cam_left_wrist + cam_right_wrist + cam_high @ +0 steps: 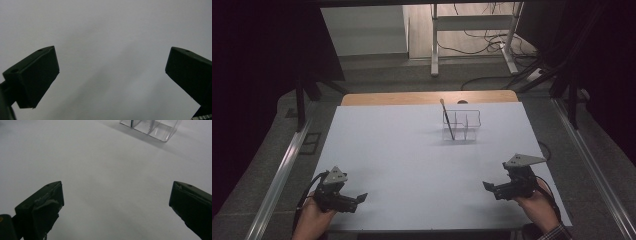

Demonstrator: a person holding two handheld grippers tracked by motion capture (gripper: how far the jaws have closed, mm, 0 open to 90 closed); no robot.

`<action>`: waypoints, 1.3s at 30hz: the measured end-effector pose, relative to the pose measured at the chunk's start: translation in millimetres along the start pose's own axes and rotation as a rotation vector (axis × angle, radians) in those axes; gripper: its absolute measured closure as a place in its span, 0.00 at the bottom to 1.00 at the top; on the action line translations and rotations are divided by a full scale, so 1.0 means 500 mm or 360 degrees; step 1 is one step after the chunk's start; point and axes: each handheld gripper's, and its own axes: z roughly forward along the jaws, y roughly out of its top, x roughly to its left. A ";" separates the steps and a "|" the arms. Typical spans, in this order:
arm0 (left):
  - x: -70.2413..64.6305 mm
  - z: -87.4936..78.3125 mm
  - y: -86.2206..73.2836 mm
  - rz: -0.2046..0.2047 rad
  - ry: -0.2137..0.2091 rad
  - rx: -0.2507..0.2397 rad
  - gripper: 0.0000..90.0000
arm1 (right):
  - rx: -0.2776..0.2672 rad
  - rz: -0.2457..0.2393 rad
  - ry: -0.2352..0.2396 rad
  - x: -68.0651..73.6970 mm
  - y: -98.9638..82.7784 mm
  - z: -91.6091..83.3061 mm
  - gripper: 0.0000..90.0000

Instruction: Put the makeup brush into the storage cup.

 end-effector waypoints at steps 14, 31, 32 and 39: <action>0.000 0.000 0.000 0.0002 0.0002 0.0004 0.00 | 0.0018 0.0024 -0.0035 -0.004 -0.022 -0.019 0.00; -0.001 0.001 0.000 -0.0001 0.0006 0.0002 0.00 | 0.0026 0.0049 -0.0092 -0.011 -0.044 -0.041 0.00; -0.001 0.001 0.000 -0.0001 0.0006 0.0003 0.00 | 0.0025 0.0051 -0.0094 -0.012 -0.046 -0.042 0.00; 0.000 0.002 0.000 0.0002 0.0008 0.0003 0.00 | 0.0010 0.0063 -0.0120 -0.017 -0.052 -0.050 0.00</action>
